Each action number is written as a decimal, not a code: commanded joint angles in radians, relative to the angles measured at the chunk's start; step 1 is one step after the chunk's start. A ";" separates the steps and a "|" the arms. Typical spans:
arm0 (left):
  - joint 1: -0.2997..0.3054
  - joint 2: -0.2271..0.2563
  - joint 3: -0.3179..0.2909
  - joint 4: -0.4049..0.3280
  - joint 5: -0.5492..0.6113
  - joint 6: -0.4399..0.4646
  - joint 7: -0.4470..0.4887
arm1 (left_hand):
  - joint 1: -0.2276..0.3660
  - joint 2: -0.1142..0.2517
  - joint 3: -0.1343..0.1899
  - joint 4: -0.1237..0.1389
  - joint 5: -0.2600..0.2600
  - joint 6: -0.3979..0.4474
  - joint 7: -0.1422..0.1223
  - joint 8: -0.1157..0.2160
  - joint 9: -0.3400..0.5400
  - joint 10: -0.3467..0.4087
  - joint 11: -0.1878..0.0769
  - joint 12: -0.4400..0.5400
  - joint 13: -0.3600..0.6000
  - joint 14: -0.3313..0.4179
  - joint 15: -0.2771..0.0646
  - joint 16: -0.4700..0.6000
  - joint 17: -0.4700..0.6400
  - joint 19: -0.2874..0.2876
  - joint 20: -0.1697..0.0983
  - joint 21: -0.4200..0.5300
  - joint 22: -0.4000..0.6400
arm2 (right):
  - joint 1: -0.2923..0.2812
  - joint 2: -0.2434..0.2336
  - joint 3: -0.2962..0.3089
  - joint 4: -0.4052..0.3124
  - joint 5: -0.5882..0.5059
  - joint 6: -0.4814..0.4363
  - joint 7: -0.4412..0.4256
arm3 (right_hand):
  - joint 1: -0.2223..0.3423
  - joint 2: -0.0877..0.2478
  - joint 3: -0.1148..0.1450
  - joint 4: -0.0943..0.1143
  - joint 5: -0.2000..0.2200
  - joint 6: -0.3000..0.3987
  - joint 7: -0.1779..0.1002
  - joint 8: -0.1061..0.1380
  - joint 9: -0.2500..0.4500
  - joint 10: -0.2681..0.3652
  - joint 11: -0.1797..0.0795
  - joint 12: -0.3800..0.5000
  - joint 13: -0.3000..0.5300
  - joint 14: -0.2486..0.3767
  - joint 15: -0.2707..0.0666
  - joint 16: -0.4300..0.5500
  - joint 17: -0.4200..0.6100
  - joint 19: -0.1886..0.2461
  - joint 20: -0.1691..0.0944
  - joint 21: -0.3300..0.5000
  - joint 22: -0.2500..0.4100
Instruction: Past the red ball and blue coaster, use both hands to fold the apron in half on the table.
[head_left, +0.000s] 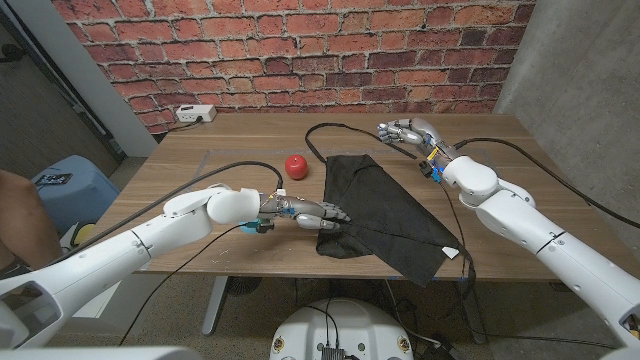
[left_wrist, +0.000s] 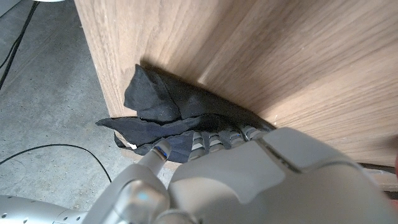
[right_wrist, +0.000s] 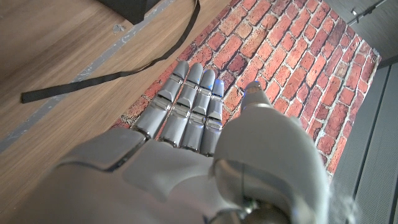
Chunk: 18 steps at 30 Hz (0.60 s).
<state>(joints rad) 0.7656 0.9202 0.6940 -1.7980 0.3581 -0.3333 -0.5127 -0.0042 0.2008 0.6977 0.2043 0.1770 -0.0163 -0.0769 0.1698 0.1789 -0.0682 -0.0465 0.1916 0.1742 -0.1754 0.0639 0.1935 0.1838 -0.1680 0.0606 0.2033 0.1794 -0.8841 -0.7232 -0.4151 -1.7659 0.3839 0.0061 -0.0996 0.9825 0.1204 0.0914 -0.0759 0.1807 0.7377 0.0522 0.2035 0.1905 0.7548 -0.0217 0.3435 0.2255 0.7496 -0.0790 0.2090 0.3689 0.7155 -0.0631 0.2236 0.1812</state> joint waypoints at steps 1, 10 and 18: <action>-0.028 -0.010 0.002 0.047 -0.006 -0.056 0.010 | -0.006 -0.005 -0.003 0.002 -0.005 -0.007 -0.001 0.008 0.002 -0.003 -0.002 0.002 0.005 -0.034 -0.008 0.001 0.004 -0.126 0.001 0.000 0.002 | 0.008 0.052 0.004 0.059 0.031 0.049 -0.016 | -0.006 0.004 0.008 0.001 -0.001 -0.008 -0.001 -0.004 0.000 -0.005 -0.002 -0.007 -0.001 -0.003 -0.043 -0.003 -0.003 0.011 0.000 0.004 0.003; -0.079 -0.039 0.005 0.125 -0.022 -0.153 0.019 | -0.006 -0.004 -0.006 0.002 -0.005 0.006 0.001 0.014 0.002 0.009 0.004 0.007 0.005 -0.017 -0.008 0.006 0.004 -0.113 0.003 0.005 0.002 | 0.013 0.074 0.006 0.085 0.042 0.057 -0.037 | -0.005 0.003 0.011 -0.005 0.000 -0.023 0.003 -0.009 -0.002 -0.018 -0.006 -0.025 -0.008 -0.024 -0.042 -0.010 -0.009 0.003 -0.004 -0.001 0.002; -0.093 -0.050 -0.010 0.135 -0.065 -0.178 0.020 | -0.006 -0.005 -0.008 0.001 -0.005 0.006 0.002 0.014 0.002 0.009 0.010 0.007 0.005 -0.017 -0.006 0.005 0.003 -0.106 0.006 0.008 0.002 | 0.021 0.079 0.006 0.106 0.055 0.057 -0.031 | -0.006 0.005 0.012 -0.008 0.000 -0.030 0.002 -0.011 -0.002 -0.021 -0.003 -0.033 -0.012 -0.034 -0.042 -0.009 -0.010 -0.001 -0.007 -0.003 0.001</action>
<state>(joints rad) 0.7017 0.8876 0.6960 -1.6965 0.3295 -0.4566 -0.4976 -0.0041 0.2009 0.6906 0.2057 0.1771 -0.0125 -0.0732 0.1780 0.1789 -0.0589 -0.0372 0.1916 0.1742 -0.1714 0.0568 0.1935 0.1838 -0.1703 0.0629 0.2035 0.1793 -0.8727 -0.6606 -0.4096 -1.6929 0.4223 0.0563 -0.1296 0.9789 0.1241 0.0982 -0.0827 0.1807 0.7084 0.0550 0.1986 0.1859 0.7404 -0.0252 0.3161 0.2137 0.7202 -0.0711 0.1996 0.3571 0.7154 -0.0629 0.2236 0.1812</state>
